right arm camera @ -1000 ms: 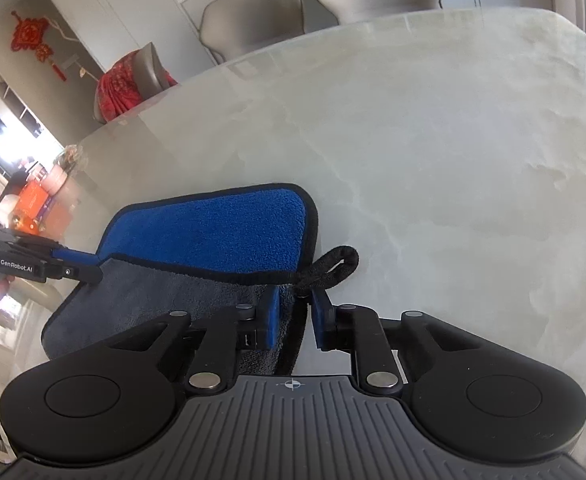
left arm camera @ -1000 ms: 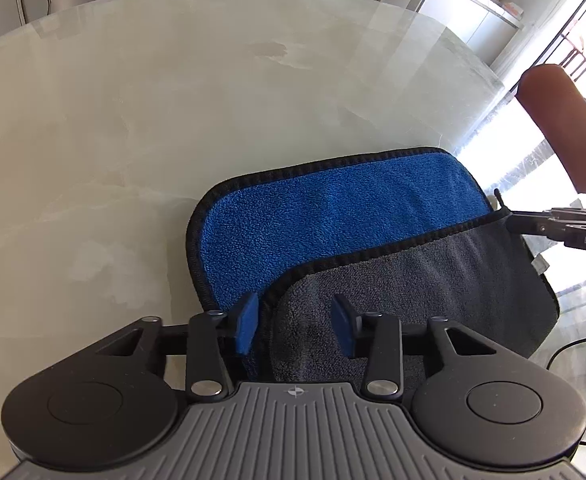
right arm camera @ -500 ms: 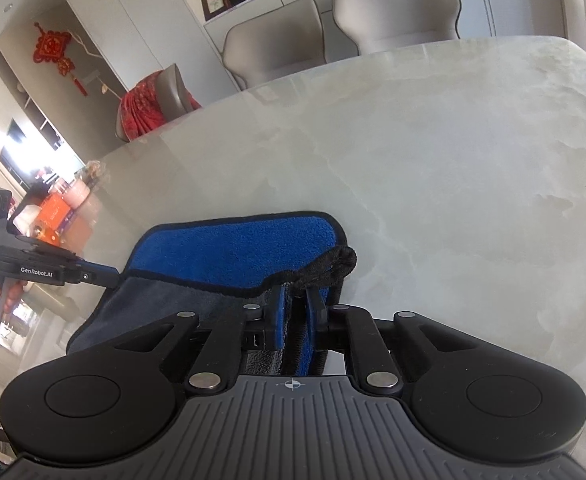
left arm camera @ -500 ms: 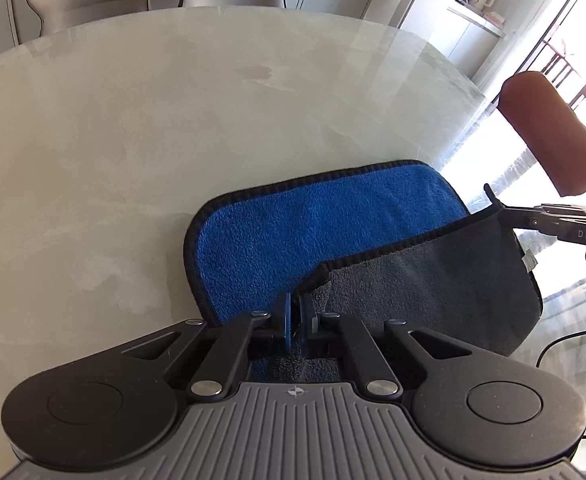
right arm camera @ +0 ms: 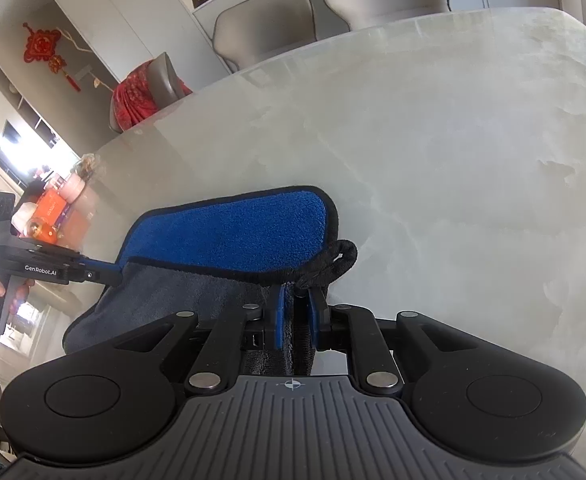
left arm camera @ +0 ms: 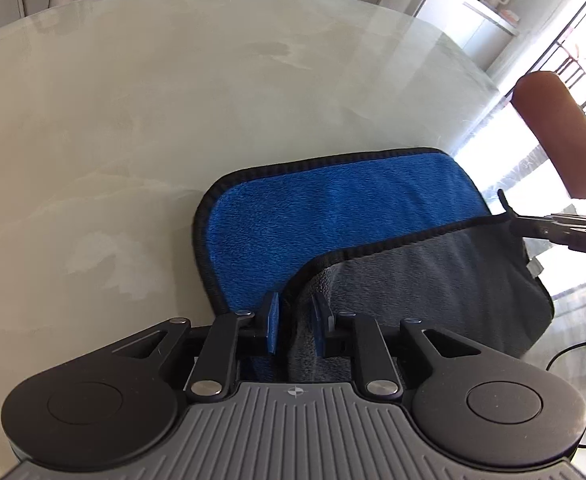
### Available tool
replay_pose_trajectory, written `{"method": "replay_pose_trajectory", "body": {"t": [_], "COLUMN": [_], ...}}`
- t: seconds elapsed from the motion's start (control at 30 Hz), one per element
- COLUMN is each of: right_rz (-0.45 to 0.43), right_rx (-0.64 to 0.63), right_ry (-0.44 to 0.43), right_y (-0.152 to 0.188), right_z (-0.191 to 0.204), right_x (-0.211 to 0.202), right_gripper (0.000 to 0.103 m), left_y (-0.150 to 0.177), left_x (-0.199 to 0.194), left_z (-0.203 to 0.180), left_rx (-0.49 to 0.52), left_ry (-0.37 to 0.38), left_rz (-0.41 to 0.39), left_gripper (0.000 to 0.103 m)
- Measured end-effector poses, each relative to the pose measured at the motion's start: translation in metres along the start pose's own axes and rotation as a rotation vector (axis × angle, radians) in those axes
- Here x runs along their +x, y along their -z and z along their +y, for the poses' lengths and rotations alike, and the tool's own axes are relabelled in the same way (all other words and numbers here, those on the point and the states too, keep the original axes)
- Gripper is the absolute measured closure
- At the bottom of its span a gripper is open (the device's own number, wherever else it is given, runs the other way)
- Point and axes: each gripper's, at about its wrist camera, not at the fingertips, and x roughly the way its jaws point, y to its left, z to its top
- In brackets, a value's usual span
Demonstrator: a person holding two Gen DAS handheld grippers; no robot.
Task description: Fold towel
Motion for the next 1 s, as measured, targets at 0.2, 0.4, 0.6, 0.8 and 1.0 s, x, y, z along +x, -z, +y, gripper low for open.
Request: {"method": "replay_pose_trajectory", "body": {"t": [0.2, 0.4, 0.6, 0.8, 1.0], "right_rz": [0.013, -0.011, -0.068, -0.106, -0.116], "right_rx": [-0.013, -0.061, -0.065, -0.097, -0.088], "right_ry": [0.013, -0.027, -0.044, -0.06, -0.047], "right_y": [0.001, -0.002, -0.011, -0.028, -0.045], "right_z": [0.002, 0.012, 0.017, 0.023, 0.018], "right_x": [0.009, 0.005, -0.008, -0.012, 0.008], "right_gripper": [0.084, 0.09, 0.091, 0.091, 0.091], "left_y": [-0.003, 0.001, 0.004, 0.001, -0.009], "left_x": [0.003, -0.001, -0.022, -0.045, -0.045], "left_z": [-0.009, -0.016, -0.016, -0.008, -0.002], "left_rx": [0.048, 0.087, 0.09, 0.063, 0.049], "left_ry": [0.027, 0.028, 0.023, -0.019, -0.058], "left_rz": [0.022, 0.008, -0.056, -0.126, -0.15], "left_gripper": [0.058, 0.093, 0.095, 0.095, 0.095]}}
